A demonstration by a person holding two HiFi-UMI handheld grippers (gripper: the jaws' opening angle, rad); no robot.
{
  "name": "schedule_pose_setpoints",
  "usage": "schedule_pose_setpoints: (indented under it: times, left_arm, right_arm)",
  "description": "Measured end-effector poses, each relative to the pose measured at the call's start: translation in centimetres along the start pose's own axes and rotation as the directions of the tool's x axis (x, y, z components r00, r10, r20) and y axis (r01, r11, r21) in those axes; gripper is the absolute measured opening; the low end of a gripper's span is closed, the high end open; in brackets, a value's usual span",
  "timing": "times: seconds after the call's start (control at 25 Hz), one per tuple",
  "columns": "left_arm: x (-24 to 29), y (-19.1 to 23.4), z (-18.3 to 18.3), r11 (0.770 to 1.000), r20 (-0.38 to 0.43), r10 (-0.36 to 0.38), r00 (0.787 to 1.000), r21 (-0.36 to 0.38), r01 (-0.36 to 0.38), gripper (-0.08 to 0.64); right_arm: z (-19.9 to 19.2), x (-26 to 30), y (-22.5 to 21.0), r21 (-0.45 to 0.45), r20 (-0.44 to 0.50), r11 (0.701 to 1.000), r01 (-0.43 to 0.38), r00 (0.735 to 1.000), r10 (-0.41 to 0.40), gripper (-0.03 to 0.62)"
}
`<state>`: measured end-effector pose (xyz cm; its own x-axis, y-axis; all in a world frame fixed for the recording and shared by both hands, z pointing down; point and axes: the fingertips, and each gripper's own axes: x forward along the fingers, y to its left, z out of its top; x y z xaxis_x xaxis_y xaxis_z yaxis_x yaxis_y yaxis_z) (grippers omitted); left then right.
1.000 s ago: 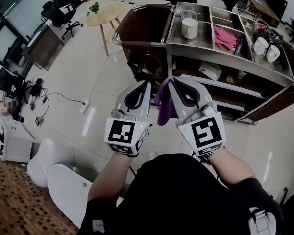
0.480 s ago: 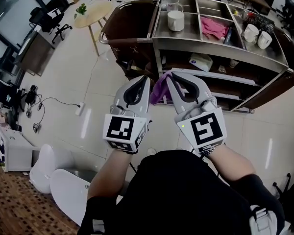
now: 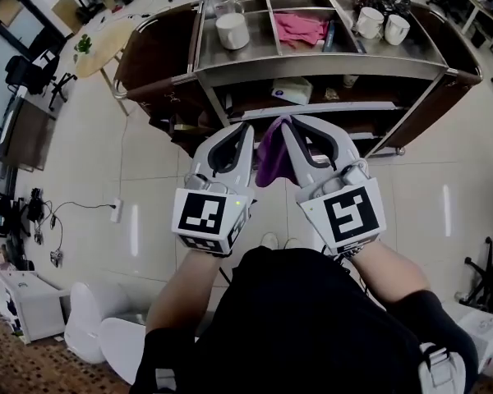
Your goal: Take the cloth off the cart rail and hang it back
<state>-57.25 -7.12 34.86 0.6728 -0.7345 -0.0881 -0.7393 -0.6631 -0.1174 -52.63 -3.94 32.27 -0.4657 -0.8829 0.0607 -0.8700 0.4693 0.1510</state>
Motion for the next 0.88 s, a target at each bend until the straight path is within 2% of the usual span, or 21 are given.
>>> schedule_pose_setpoints:
  times: [0.2, 0.36, 0.6, 0.88]
  left_arm:
    - [3.4, -2.1, 0.8, 0.991, 0.015, -0.13, 0.991, -0.014, 0.13, -0.005]
    - [5.4, -3.5, 2.5, 0.973, 0.044, -0.231, 0.972, -0.009, 0.232, -0.005]
    - [8.3, -6.3, 3.8, 0.92, 0.067, -0.392, 0.918, -0.006, 0.393, -0.005]
    - [10.6, -10.5, 3.6, 0.855, 0.057, -0.516, 0.854, -0.025, 0.518, -0.005]
  right_arm:
    - [0.2, -1.3, -3.3, 0.003, -0.023, 0.992, 0.127, 0.992, -0.127, 0.008]
    - [1.1, -2.2, -5.4, 0.001, -0.031, 0.973, 0.232, 0.972, -0.231, 0.009]
    - [1.5, -4.1, -8.5, 0.002, -0.055, 0.921, 0.39, 0.92, -0.389, 0.009]
    - [1.1, -8.1, -12.3, 0.021, -0.076, 0.845, 0.535, 0.843, -0.532, 0.008]
